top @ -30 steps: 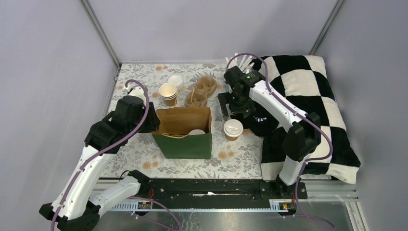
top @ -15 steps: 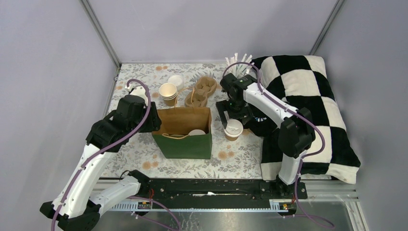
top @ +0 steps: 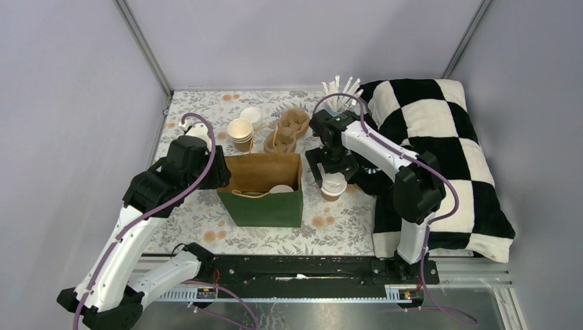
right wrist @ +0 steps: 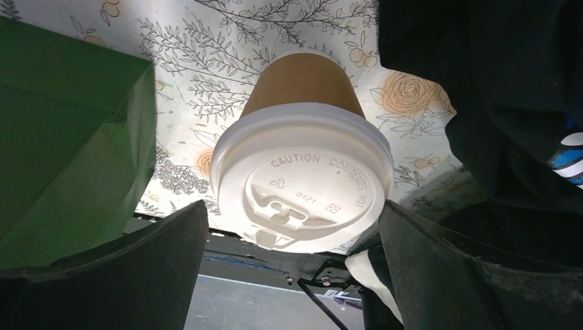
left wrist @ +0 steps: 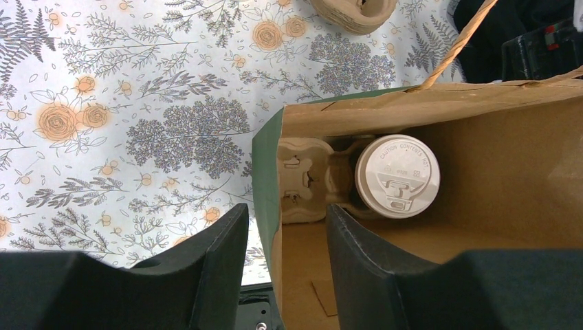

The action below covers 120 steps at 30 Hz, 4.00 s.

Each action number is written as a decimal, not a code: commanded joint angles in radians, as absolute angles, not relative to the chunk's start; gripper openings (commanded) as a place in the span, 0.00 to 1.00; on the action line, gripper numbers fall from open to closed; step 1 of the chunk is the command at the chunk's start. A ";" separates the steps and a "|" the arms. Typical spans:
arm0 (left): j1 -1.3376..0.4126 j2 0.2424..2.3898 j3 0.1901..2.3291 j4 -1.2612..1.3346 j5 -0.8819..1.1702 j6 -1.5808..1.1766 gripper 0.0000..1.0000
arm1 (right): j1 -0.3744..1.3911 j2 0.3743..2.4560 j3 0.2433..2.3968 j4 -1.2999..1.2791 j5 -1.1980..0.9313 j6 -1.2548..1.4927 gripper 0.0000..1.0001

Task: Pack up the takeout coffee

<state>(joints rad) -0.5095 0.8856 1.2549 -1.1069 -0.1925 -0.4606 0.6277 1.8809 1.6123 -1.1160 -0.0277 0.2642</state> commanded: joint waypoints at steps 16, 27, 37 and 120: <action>-0.508 0.869 1.248 -1.078 -0.200 -0.445 0.50 | 0.663 1.902 1.636 -1.140 0.097 0.250 0.91; -0.507 0.872 1.255 -1.086 -0.213 -0.456 0.53 | 0.665 1.843 1.611 -1.128 0.107 0.258 0.77; -0.506 0.890 1.307 -1.145 -0.284 -0.508 0.63 | 0.665 1.690 1.557 -1.081 0.136 0.276 0.66; -0.506 0.512 0.792 -0.342 -0.037 -0.362 0.00 | 1.456 1.879 2.242 -1.282 0.599 0.137 0.53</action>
<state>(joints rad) -0.5095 0.5068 0.7586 -0.3561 -0.0208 -0.3729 1.4277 1.8973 2.2734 -1.2900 0.5602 0.1574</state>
